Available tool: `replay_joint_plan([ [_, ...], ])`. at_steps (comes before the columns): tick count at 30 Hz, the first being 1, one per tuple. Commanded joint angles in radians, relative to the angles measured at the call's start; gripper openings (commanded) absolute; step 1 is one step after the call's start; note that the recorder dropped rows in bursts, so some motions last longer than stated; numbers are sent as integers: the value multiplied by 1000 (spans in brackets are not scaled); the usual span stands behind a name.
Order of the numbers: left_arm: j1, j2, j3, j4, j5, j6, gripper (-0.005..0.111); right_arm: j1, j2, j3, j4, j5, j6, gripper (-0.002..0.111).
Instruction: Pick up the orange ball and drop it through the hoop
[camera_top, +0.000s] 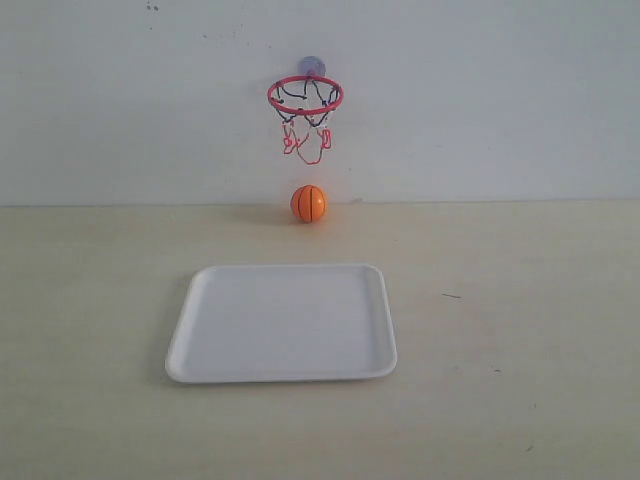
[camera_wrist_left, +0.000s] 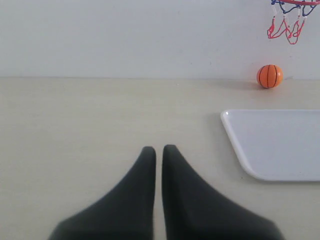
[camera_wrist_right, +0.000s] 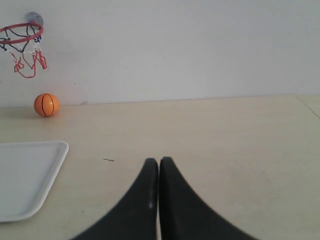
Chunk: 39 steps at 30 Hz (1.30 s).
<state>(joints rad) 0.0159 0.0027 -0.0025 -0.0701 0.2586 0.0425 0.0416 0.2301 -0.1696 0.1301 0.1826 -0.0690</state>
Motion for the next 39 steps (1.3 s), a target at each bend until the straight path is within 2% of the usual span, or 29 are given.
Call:
replay_joint_plan([
  [1, 3, -3, 3, -9, -4, 4, 4, 10, -151, 133, -8, -61, 12, 0],
  [3, 3, -3, 3, -9, -4, 4, 4, 37, -193, 170, -8, -106, 19, 0],
  [6, 3, -3, 3, -9, -4, 4, 4, 100, -230, 170, -14, 20, 8, 0],
  [11, 3, -3, 3, -9, -4, 4, 4, 162, -230, 170, -71, 31, 6, 0],
  [17, 3, -3, 3, -9, -4, 4, 4, 165, -230, 170, -94, 45, 6, 0],
  [23, 3, -3, 3, -9, -4, 4, 4, 165, -230, 170, -90, 151, 36, 0],
  [31, 3, -3, 3, -9, -4, 4, 4, 58, -230, 170, -90, 151, 69, 0],
  [39, 3, -3, 3, -9, -4, 4, 4, 61, -230, 170, -87, 151, 69, 0],
])
